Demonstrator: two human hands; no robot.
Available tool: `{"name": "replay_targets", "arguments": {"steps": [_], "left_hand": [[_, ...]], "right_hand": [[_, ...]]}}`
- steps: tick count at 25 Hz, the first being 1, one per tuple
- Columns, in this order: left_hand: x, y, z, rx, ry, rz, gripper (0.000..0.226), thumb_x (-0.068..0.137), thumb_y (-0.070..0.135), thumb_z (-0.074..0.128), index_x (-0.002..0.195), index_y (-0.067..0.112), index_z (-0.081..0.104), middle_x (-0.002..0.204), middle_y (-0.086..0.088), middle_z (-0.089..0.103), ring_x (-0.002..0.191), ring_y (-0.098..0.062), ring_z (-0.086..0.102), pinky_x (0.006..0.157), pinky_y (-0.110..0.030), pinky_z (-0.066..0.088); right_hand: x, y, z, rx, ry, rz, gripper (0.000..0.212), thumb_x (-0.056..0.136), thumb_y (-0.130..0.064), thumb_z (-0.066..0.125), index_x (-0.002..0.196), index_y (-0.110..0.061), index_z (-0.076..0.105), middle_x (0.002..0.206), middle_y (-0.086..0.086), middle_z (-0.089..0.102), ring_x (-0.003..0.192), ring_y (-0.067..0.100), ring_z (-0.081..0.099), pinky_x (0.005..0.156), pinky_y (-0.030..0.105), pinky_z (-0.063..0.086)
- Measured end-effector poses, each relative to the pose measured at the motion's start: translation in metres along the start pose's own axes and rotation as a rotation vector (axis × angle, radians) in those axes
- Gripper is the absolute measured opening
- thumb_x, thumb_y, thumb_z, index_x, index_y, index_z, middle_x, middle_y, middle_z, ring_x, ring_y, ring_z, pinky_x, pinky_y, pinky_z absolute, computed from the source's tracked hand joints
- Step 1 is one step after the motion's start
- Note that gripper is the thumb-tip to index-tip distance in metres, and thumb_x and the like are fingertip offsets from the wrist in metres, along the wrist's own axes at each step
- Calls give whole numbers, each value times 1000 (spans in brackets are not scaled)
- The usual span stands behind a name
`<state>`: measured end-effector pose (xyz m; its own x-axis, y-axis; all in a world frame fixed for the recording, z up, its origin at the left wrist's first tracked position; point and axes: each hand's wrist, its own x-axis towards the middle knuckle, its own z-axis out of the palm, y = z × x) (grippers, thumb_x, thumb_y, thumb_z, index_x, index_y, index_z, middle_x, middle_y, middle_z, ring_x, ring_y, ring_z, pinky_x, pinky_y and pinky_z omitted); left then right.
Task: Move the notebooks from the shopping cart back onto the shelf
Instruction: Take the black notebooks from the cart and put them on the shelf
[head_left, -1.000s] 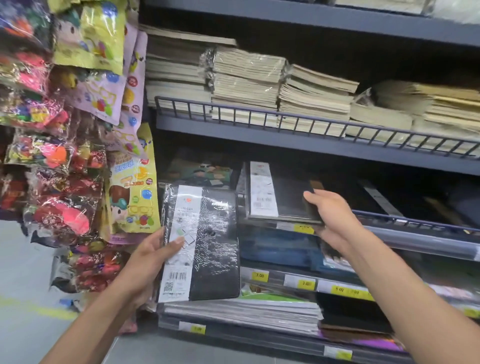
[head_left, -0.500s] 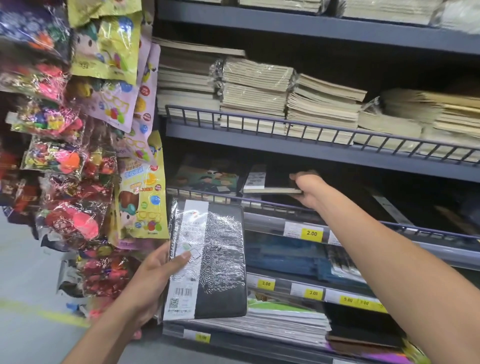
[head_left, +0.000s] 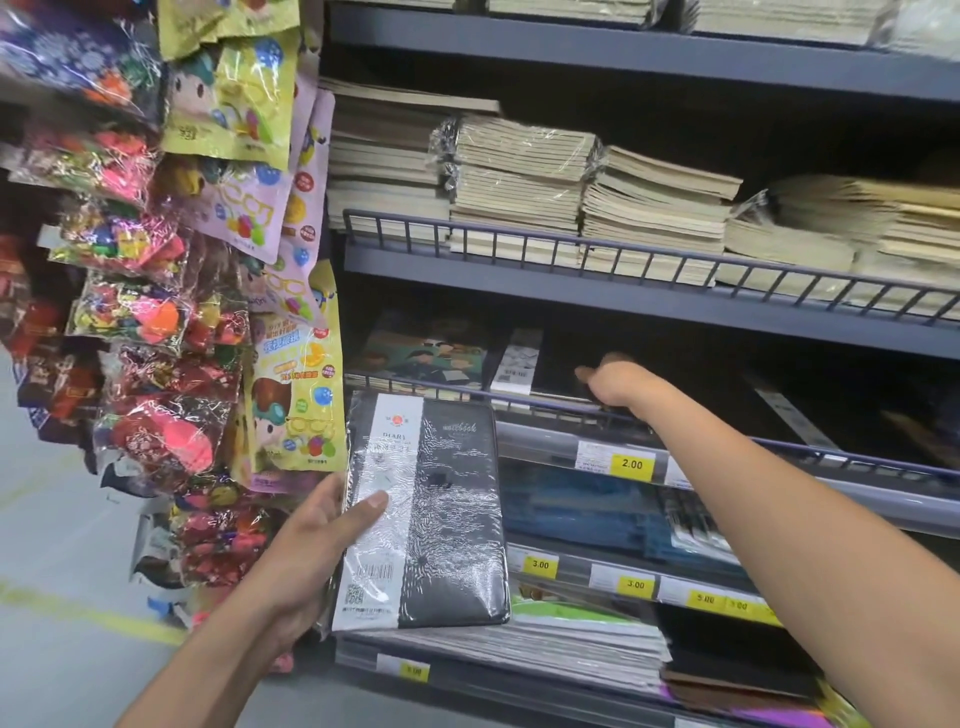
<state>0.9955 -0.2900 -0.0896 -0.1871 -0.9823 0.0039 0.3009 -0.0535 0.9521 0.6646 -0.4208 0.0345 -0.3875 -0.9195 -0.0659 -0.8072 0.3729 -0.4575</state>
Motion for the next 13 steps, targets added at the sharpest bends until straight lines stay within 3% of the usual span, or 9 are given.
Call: {"name": "replay_targets", "arguments": {"steps": [4, 6, 7, 9, 11, 13], "left_hand": [[-5, 24, 25, 39, 35, -14, 88, 87, 37, 74, 158, 24, 25, 161, 1, 33, 139, -10, 31, 121, -41, 18], [-9, 38, 37, 64, 12, -54, 72, 93, 32, 65, 156, 23, 31, 156, 1, 41, 131, -10, 36, 117, -37, 26], [-9, 45, 41, 36, 2, -84, 63, 94, 28, 64, 152, 21, 38, 149, 0, 50, 126, -12, 44, 109, -36, 38], [-5, 60, 49, -62, -87, -158, 44, 93, 10, 67, 135, 14, 56, 132, -13, 66, 109, -25, 68, 89, -38, 57], [4, 70, 57, -136, -195, -213, 49, 81, -4, 71, 128, 6, 60, 124, -25, 68, 105, -39, 71, 86, -49, 60], [23, 77, 66, -110, -200, -244, 52, 70, -11, 66, 121, -1, 63, 120, -30, 68, 100, -40, 73, 84, -52, 59]], "right_hand": [[-10, 6, -2, -144, 38, -36, 57, 107, -44, 38, 146, -4, 46, 152, 20, 44, 135, 36, 48, 104, 40, 40], [-13, 15, -4, -122, 72, -84, 54, 106, -45, 37, 139, -5, 52, 147, 19, 50, 131, 36, 52, 103, 39, 41], [-14, 20, -4, -104, 91, -113, 55, 106, -46, 36, 138, -5, 54, 145, 18, 53, 129, 36, 53, 104, 39, 42], [-18, 31, -6, -84, 125, -163, 56, 105, -47, 36, 134, -5, 57, 140, 18, 58, 126, 36, 55, 105, 40, 44], [-23, 41, -8, -55, 169, -212, 54, 103, -47, 40, 129, -5, 61, 131, 18, 63, 119, 36, 59, 100, 41, 48], [-28, 50, -9, -24, 203, -234, 53, 101, -47, 44, 130, -6, 61, 127, 17, 66, 115, 36, 61, 96, 41, 51]]}}
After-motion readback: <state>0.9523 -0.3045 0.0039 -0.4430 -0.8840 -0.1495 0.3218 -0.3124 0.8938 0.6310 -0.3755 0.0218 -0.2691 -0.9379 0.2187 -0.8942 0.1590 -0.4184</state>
